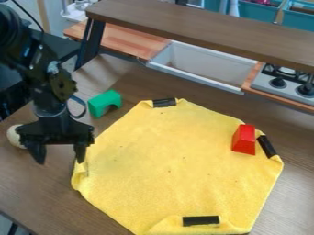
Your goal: Fold the cloth from bottom left to top right
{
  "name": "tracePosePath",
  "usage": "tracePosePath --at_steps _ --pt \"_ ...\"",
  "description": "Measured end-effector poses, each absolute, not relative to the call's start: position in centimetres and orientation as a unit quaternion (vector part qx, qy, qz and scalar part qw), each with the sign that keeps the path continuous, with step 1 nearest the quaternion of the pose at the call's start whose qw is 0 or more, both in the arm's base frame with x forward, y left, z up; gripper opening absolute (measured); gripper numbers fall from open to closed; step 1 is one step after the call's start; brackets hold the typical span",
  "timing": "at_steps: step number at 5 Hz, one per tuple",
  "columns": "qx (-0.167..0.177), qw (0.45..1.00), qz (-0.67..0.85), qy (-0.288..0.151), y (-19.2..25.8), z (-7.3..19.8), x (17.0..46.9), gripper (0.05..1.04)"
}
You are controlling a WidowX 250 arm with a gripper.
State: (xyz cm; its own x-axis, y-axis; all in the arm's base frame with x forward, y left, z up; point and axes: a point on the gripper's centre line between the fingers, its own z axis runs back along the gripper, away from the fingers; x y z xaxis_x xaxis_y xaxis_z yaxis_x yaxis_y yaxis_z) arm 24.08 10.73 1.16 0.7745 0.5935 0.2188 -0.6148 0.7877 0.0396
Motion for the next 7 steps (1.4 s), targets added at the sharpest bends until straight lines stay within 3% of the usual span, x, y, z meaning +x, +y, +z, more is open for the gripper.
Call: tracePosePath --at_steps 1,3,6,7 --pt "0.025 0.928 0.356 -0.110 11.4 1.0 24.1 1.000" --pt "-0.014 0.927 0.366 -0.077 11.3 -0.7 23.9 1.000" --pt "-0.013 0.928 0.364 -0.081 9.8 -1.8 24.9 1.000" --pt "-0.009 0.929 0.363 -0.074 9.1 -2.3 24.9 0.950"
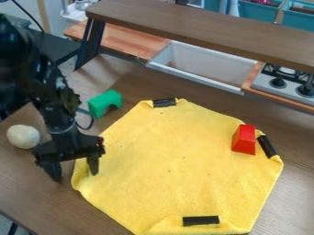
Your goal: Fold the cloth from bottom left to top right
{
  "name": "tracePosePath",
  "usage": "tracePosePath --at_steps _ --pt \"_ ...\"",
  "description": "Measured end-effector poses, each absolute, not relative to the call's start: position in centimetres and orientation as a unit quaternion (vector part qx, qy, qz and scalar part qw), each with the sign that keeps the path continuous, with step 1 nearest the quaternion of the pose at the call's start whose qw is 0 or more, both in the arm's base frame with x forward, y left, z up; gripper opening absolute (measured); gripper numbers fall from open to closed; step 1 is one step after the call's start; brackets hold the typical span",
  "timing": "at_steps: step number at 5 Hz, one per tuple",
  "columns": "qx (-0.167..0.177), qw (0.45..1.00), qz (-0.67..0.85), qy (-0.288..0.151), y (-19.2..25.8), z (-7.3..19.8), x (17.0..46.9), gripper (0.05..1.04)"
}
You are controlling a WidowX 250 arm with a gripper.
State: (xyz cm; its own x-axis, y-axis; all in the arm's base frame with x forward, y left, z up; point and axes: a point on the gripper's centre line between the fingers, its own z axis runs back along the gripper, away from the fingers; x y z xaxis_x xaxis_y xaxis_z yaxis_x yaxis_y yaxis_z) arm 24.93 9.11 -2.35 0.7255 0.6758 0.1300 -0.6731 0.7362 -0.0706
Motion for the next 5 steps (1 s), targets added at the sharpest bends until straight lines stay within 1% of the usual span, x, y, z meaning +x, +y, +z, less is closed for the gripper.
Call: tracePosePath --at_steps 1,2,3,4,5 --pt "-0.003 0.929 0.365 -0.066 8.7 -3.0 25.0 0.696" --pt "-0.002 0.930 0.363 -0.065 8.8 -3.0 25.2 0.337" --pt "-0.005 0.931 0.360 -0.060 8.7 -2.9 25.2 0.177" --pt "-0.015 0.934 0.352 -0.051 8.4 -1.8 25.8 0.070" --pt "-0.049 0.937 0.342 -0.045 7.9 -0.3 26.8 0.053"
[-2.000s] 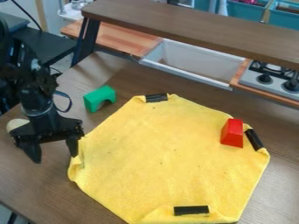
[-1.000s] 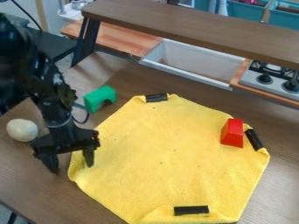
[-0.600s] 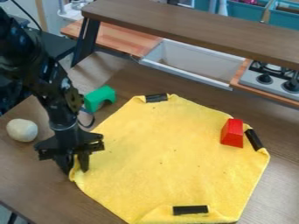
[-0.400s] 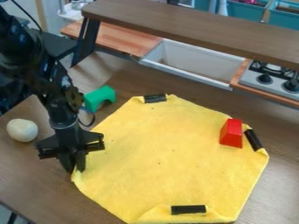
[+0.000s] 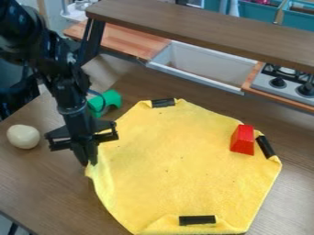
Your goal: Fold the cloth from bottom left to top right
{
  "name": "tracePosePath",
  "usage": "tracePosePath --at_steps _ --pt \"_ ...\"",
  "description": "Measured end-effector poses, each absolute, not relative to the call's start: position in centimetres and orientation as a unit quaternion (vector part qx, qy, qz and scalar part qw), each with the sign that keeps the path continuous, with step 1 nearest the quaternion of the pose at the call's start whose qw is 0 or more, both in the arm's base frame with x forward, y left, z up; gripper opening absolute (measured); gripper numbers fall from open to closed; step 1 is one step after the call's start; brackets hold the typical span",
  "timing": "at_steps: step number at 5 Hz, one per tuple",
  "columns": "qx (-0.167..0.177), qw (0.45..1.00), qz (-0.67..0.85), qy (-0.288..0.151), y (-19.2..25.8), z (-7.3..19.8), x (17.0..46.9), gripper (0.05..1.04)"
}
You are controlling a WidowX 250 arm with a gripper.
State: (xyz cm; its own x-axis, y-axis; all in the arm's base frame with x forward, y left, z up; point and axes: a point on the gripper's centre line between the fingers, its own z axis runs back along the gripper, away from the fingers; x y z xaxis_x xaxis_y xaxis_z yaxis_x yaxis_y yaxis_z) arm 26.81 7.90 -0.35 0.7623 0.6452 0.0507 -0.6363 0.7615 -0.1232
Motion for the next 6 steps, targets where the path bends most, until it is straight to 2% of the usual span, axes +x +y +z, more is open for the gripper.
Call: tracePosePath --at_steps 1,3,6 --pt "-0.069 0.940 0.331 -0.042 7.2 1.3 27.8 0.053" --pt "-0.083 0.957 0.271 -0.060 2.9 3.9 31.4 0.053" --pt "-0.081 0.972 0.211 -0.060 -4.1 4.3 37.4 0.053"
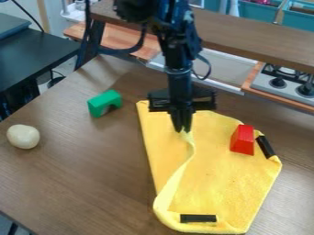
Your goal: Fold the cloth from bottom left to top right
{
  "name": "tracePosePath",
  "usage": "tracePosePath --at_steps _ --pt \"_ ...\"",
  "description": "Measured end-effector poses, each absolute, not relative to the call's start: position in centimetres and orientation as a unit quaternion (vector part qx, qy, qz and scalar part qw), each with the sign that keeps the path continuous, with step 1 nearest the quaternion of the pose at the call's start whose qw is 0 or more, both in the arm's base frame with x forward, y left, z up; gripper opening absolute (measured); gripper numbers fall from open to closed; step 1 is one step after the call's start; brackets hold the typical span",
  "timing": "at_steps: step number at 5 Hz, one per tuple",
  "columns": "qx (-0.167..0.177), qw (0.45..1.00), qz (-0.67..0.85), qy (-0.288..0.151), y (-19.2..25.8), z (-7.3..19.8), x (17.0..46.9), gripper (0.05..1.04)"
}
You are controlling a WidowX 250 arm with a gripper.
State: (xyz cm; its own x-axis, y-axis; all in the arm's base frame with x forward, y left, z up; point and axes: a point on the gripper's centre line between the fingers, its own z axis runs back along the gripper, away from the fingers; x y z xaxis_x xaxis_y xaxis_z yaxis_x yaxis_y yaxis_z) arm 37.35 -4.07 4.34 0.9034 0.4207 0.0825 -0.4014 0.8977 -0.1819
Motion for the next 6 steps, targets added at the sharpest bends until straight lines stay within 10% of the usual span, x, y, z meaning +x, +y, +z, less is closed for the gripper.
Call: tracePosePath --at_steps 6 --pt "-0.056 0.988 0.142 -0.004 -11.5 3.7 45.6 0.053"
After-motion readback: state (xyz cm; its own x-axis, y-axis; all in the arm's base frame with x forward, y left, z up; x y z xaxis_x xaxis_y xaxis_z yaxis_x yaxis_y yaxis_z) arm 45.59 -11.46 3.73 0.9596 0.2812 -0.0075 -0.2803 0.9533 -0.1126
